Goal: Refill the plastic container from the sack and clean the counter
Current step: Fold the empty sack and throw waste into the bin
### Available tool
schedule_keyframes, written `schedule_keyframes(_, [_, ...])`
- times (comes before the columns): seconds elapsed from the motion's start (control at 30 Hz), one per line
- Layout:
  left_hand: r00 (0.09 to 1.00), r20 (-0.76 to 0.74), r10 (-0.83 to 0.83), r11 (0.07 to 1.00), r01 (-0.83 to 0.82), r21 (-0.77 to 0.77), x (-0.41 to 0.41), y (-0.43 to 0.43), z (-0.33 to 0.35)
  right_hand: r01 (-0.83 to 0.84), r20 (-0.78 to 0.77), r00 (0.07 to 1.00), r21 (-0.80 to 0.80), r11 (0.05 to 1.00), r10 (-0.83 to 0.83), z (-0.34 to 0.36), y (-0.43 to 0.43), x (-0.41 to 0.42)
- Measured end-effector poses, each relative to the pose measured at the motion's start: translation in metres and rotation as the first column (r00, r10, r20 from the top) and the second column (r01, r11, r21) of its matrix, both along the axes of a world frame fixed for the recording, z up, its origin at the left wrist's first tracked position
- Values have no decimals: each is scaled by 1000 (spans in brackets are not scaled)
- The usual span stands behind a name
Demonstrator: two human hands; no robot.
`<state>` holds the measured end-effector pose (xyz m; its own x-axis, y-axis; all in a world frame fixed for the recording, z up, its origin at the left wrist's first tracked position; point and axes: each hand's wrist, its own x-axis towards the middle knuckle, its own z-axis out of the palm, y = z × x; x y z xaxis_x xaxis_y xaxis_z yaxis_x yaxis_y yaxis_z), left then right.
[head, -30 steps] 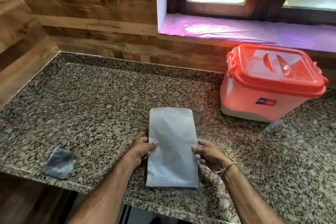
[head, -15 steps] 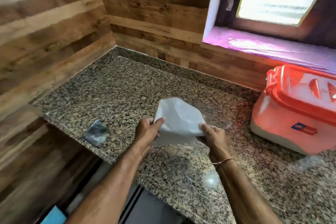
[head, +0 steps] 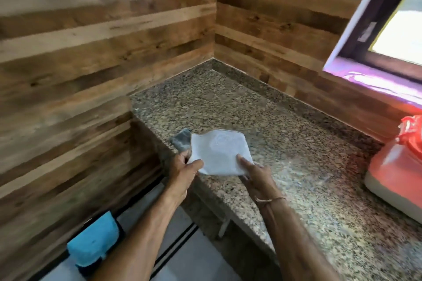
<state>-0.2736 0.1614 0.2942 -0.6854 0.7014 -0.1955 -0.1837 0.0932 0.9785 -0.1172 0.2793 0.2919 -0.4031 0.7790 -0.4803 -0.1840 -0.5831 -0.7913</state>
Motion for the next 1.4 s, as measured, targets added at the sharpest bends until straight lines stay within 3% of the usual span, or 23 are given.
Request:
schedule_keyframes(0.1, [988, 39, 148, 987, -145, -64, -34, -62, -1, -201, 6, 980, -1, 980, 201, -3, -45, -33])
schedule_keyframes(0.27, [895, 319, 313, 950, -297, -98, -86, -167, -7, -444, 108, 894, 76, 893, 435, -1, -119, -96])
schedule_keyframes(0.43, [831, 277, 483, 875, -451, -174, -123, -244, -34, -653, 335, 747, 208, 729, 574, -17, -178, -167])
schedule_keyframes(0.6, [676, 298, 674, 739, -626, -248, -150, -300, -67, -788, 623, 576, 252, 561, 530, -57, -215, -244])
schedule_keyframes(0.8, [432, 299, 851, 519, -778, -355, -185, -344, -113, -886, 605, 438, 166, 433, 664, -118, -249, -321])
schedule_keyframes(0.87, [386, 294, 875, 478, -787, -390, -202, -355, -141, -909, 591, 391, 126, 398, 706, -153, -258, -344])
schedule_keyframes(1.03, [290, 225, 930, 363, -817, -447, -245, -383, -234, -885, 581, 338, -72, 460, 741, -271, -282, -375])
schedule_keyframes(1.27, [181, 245, 953, 284, -816, -503, -282, -417, -407, -905, 624, 82, -281, 321, 777, -468, -329, -390])
schedule_keyframes(1.4, [137, 306, 942, 280, -823, -494, -289, -431, -495, -915, 687, 44, -264, 305, 725, -573, -362, -400])
